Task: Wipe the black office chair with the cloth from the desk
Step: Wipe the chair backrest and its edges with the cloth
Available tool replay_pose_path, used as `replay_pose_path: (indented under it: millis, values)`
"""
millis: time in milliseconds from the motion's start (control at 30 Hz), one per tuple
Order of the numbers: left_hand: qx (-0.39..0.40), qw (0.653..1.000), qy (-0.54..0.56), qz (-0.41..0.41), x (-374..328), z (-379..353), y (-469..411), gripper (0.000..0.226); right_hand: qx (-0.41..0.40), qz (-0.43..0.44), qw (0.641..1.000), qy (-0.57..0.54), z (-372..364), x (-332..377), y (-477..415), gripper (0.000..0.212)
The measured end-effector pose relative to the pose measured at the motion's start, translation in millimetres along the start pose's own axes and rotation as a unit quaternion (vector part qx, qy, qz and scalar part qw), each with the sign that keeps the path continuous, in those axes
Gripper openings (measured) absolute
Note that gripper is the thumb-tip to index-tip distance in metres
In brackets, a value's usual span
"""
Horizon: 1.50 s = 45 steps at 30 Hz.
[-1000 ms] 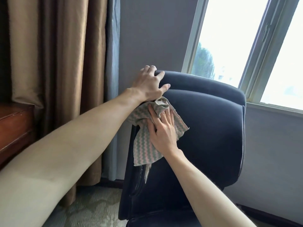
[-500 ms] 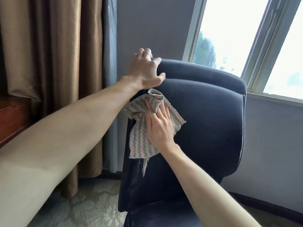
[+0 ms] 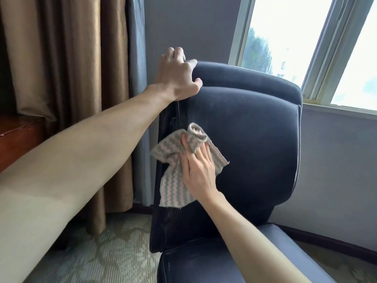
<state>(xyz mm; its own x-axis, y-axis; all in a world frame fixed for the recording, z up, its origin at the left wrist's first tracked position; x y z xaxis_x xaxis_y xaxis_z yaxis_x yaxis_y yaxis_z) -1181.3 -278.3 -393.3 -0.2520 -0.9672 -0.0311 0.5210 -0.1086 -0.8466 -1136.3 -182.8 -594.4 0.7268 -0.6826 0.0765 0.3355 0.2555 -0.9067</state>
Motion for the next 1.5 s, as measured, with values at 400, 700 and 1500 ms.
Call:
replay_pose_path:
  millis: [400, 700, 1500]
  values:
    - [-0.07, 0.965, 0.145, -0.208, -28.4, 19.7, 93.4, 0.048, 0.116, -0.044, 0.986, -0.109, 20.8, -18.7, -42.0, 0.087]
    - [-0.022, 0.975, 0.057, -0.214, -11.2, -12.3, 114.4, 0.053, 0.132, -0.071, 0.974, -0.173, 40.2, -39.6, -48.4, 0.09]
    - [-0.074, 0.965, 0.079, -0.239, -28.8, 2.1, 152.2, 0.035, 0.061, -0.044, 0.994, -0.074, 38.1, -45.4, -52.4, 0.087]
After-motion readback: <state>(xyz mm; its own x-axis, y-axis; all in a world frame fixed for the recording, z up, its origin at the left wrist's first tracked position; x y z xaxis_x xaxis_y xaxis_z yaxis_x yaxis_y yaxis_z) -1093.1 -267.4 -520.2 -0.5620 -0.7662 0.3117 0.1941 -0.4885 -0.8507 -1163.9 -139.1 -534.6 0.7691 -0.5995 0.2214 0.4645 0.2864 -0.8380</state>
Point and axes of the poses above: each hand's wrist, its own y-axis away from the middle knuckle, its own z-axis out of the back of the hand, x = y × z, the point moved 8 cm from there along -y, towards the middle knuckle, and after that the axes turned 2 degrees about y, right-handed, at the moved point
